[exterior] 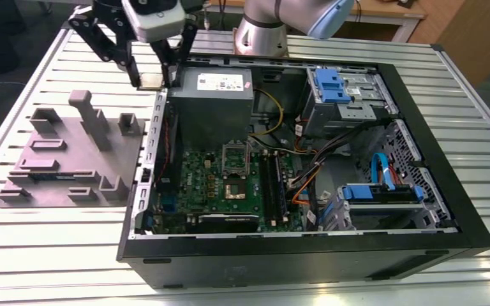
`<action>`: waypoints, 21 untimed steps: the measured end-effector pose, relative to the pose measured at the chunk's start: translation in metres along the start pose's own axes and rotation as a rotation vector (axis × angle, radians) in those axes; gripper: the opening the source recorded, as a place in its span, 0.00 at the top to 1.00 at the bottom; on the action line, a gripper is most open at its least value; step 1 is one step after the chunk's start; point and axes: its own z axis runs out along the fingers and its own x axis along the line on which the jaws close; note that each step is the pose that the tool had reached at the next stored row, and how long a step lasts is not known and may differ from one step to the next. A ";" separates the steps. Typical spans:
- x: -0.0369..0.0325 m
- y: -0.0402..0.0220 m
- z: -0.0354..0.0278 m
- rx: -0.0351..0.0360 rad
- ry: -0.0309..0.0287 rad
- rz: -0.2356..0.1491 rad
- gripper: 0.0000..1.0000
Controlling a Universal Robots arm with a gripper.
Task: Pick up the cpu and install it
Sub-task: 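Pick up the cpu and move it towards the insertion slot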
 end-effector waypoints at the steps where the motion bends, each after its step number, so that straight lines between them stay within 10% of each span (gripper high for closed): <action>1: -0.0039 0.0001 0.0002 -0.0001 -0.0001 0.000 0.53; 7: -0.0322 0.0002 0.0013 0.0000 0.0000 0.000 0.53; 21: -0.0363 0.0002 0.0015 0.0000 -0.0001 0.000 0.53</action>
